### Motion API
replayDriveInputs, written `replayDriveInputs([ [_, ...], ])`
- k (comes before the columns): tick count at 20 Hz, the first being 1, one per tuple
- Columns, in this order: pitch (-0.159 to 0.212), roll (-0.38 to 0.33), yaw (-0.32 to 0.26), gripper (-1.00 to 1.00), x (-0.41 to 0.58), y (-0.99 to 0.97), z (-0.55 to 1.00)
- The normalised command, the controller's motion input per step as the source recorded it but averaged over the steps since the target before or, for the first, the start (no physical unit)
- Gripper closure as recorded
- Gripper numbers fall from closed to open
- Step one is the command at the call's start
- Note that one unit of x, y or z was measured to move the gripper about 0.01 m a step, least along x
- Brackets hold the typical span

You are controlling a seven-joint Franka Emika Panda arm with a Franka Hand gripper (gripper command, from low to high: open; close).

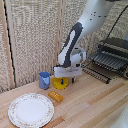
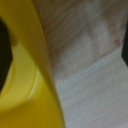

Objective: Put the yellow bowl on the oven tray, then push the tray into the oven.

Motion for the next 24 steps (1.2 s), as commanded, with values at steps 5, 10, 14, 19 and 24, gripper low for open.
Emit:
replayDriveInputs([
  [5, 0.008, 0.000, 0.000, 1.00, 0.119, 0.01, 0.00],
  [10, 0.000, -0.001, -0.045, 1.00, 0.115, 0.02, 0.00],
  [14, 0.046, 0.000, -0.155, 1.00, 0.208, -0.08, 0.30],
  [19, 0.079, 0.000, -0.189, 1.00, 0.283, -0.12, 0.76],
  [24, 0.103, -0.015, -0.267, 1.00, 0.303, -0.13, 0.91],
])
